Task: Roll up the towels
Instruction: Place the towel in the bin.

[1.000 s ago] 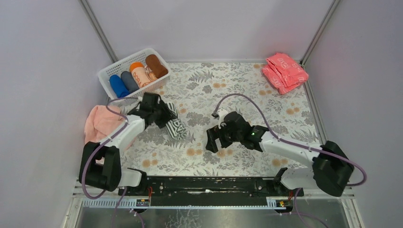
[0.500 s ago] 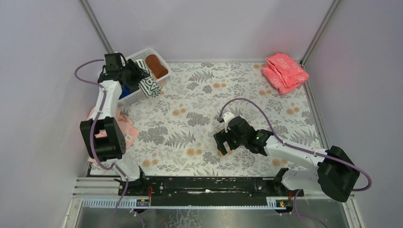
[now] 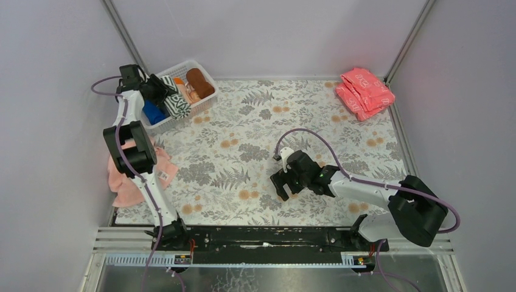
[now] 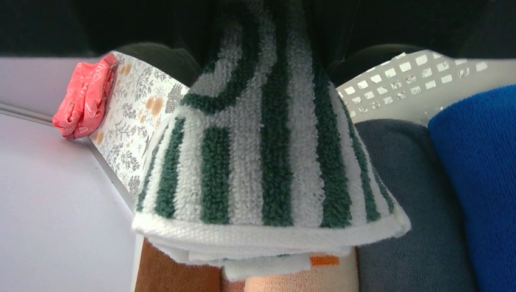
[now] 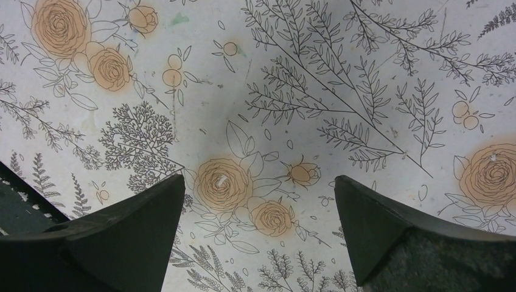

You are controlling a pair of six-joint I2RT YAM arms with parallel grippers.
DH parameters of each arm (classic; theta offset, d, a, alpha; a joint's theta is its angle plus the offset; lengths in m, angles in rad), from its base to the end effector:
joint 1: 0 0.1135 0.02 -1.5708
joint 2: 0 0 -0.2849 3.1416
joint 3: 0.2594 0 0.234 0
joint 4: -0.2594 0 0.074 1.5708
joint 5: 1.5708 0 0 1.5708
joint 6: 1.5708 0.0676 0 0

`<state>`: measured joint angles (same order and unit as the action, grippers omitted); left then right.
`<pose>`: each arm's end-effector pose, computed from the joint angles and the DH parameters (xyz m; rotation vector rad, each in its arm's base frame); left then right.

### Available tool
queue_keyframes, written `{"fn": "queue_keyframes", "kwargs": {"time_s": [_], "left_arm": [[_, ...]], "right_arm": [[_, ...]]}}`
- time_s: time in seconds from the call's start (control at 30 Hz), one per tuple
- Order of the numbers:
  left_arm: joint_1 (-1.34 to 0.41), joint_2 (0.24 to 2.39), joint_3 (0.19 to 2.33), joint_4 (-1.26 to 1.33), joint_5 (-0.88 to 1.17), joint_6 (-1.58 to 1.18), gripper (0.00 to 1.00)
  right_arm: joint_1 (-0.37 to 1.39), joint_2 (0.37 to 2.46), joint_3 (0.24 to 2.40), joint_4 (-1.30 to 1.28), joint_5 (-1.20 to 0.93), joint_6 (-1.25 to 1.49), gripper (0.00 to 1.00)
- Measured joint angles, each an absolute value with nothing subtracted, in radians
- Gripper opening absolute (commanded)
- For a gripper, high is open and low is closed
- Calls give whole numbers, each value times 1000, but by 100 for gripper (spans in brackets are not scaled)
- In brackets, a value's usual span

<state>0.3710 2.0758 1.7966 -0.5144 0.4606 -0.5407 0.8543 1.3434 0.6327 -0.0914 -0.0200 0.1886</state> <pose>0.4640 0.1482 0.2623 -0.8264 2.1945 -0.6263 0.1729 0.2006 0.1872 -0.8052 2.2990 0.5119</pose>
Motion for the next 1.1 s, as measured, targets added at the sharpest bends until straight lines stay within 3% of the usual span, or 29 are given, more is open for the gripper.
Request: {"fn": "queue_keyframes", "kwargs": {"time_s": [0.43,0.87,1.1], "left_arm": [[414,2197,1899,-539,508,-487,39],[424,2200,1876,-449,296,-349,41],[433,2291,1961,-461,282,-273,46]], "right_arm": [[852,1362,633,-83,-20,182,99],[850,1363,633,-76,-21,182,99],[850,1372,633,-72,-26,182,99]]}}
